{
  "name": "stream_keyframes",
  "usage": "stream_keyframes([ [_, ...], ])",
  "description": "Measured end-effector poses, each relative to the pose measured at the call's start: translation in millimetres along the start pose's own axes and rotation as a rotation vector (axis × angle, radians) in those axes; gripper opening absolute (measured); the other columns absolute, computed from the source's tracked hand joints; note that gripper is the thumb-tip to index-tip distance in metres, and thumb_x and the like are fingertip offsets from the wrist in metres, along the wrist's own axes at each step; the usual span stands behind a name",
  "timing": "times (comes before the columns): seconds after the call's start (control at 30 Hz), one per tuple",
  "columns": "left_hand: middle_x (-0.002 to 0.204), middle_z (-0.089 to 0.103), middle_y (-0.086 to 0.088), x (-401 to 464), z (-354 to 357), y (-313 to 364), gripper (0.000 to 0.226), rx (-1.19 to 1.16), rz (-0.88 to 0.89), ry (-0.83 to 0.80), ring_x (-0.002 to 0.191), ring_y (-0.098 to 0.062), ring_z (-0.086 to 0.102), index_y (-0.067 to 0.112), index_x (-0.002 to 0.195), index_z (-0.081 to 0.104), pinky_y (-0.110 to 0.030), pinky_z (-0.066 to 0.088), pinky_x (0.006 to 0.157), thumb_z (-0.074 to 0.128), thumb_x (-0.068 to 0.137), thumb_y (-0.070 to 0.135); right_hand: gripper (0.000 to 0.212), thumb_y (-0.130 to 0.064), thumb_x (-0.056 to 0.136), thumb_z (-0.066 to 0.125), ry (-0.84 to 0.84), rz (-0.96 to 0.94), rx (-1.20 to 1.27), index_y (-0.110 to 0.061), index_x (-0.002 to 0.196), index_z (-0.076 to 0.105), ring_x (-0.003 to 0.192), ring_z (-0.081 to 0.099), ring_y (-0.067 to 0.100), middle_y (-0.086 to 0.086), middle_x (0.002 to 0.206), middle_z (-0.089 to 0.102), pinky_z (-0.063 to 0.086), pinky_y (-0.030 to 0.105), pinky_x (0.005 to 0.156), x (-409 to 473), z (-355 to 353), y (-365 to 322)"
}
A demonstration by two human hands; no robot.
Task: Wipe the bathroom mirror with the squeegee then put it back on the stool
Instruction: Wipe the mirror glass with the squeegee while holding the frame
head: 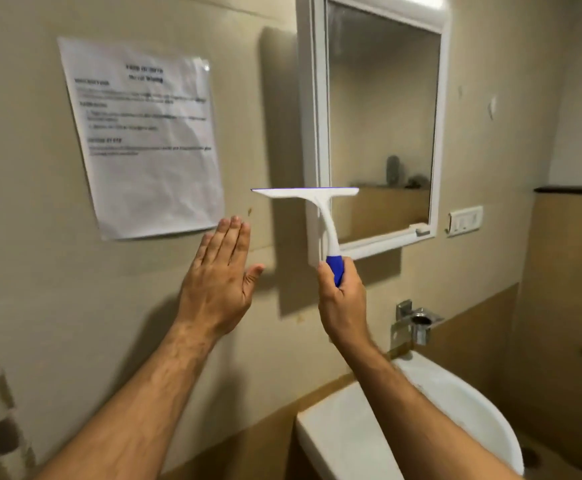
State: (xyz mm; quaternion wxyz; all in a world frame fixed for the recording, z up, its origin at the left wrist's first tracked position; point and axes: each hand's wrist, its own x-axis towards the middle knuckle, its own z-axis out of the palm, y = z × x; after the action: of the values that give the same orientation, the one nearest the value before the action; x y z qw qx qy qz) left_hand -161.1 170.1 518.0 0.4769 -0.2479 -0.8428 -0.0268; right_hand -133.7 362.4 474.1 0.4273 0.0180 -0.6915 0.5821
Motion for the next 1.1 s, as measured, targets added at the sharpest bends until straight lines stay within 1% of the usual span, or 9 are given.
stream_keyframes([
  [0.1,0.155,0.016,-0.008,46.2,1.9,11.9,0.059,0.018,0.059,0.075,0.143,-0.021,0.007,0.008,0.148,0.022,-0.042,0.012,0.115,0.031,0.097,0.036,0.029,-0.056,0.086,0.046,0.049,0.010,0.076,-0.030,0.074,0.049,0.055,0.045,0.015,-0.008,0.057,0.049,0.043,0.040,0.056,48.2,-20.3,-11.6],
  [0.17,0.157,0.012,-0.006,80.5,2.4,21.4,0.059,0.016,0.072,0.114,0.143,-0.019,0.004,0.010,0.150,0.018,-0.042,0.013,0.115,0.031,0.097,0.034,0.031,-0.057,0.087,0.043,0.037,0.025,0.151,-0.028,0.077,0.048,0.061,0.042,0.022,0.000,0.064,0.046,0.039,0.042,0.060,81.9,-33.3,-21.9],
  [0.27,0.157,0.009,-0.007,140.5,1.5,36.0,0.059,0.034,0.114,0.178,0.143,-0.018,0.001,0.009,0.150,0.016,-0.041,0.013,0.115,0.031,0.098,0.034,0.036,-0.047,0.092,0.037,0.016,0.025,0.257,-0.014,0.087,0.051,0.051,0.038,0.019,0.002,0.061,0.042,0.036,0.033,0.048,136.8,-51.1,-35.0],
  [0.33,0.157,0.008,-0.008,183.3,-0.9,45.5,0.060,0.067,0.130,0.227,0.143,-0.018,0.000,0.008,0.150,0.015,-0.039,0.010,0.116,0.031,0.098,0.034,0.036,-0.038,0.097,0.035,-0.005,0.022,0.328,-0.008,0.096,0.054,0.043,0.036,0.010,0.003,0.060,0.043,0.034,0.025,0.039,170.3,-63.7,-45.0],
  [0.47,0.157,0.004,-0.008,259.8,-9.3,59.4,0.060,0.048,0.083,0.322,0.143,-0.017,-0.003,0.010,0.150,0.010,-0.039,0.011,0.116,0.032,0.099,0.032,0.031,-0.034,0.100,0.033,-0.058,-0.027,0.359,-0.015,0.094,0.057,0.047,0.039,0.010,0.003,0.062,0.045,0.035,0.024,0.044,225.5,-79.8,-64.3],
  [0.6,0.157,-0.002,-0.007,312.3,-9.0,66.0,0.061,-0.007,-0.021,0.363,0.143,-0.016,-0.007,0.010,0.151,0.007,-0.034,0.005,0.115,0.034,0.100,0.032,0.034,-0.035,0.100,0.034,-0.083,-0.061,0.312,-0.008,0.105,0.055,0.055,0.041,0.014,0.006,0.071,0.046,0.038,0.026,0.051,268.5,-82.5,-78.7],
  [0.77,0.157,-0.008,-0.006,355.0,-5.2,69.6,0.065,-0.119,-0.152,0.428,0.142,-0.015,-0.010,0.011,0.150,-0.002,-0.028,-0.002,0.113,0.029,0.100,0.040,0.028,-0.036,0.099,0.034,-0.074,-0.124,0.298,-0.020,0.090,0.054,0.064,0.043,0.021,0.009,0.077,0.049,0.041,0.037,0.064,301.9,-80.0,-102.9],
  [0.97,0.156,-0.014,-0.002,370.2,17.2,72.6,0.066,-0.222,-0.201,0.489,0.142,-0.012,-0.010,0.015,0.150,-0.008,-0.034,0.006,0.114,0.024,0.100,0.044,0.028,-0.040,0.097,0.033,-0.060,-0.137,0.262,-0.027,0.082,0.052,0.069,0.048,0.023,0.006,0.076,0.054,0.045,0.044,0.068,326.2,-72.1,-114.7],
  [1.1,0.158,-0.006,-0.001,371.2,33.3,70.0,0.065,-0.314,-0.257,0.600,0.141,-0.012,-0.001,0.020,0.150,-0.008,-0.022,0.005,0.108,0.024,0.100,0.046,0.028,-0.041,0.097,0.032,-0.101,-0.150,0.251,-0.027,0.085,0.052,0.071,0.047,0.023,0.006,0.079,0.053,0.044,0.043,0.070,339.6,-66.0,-111.4],
])
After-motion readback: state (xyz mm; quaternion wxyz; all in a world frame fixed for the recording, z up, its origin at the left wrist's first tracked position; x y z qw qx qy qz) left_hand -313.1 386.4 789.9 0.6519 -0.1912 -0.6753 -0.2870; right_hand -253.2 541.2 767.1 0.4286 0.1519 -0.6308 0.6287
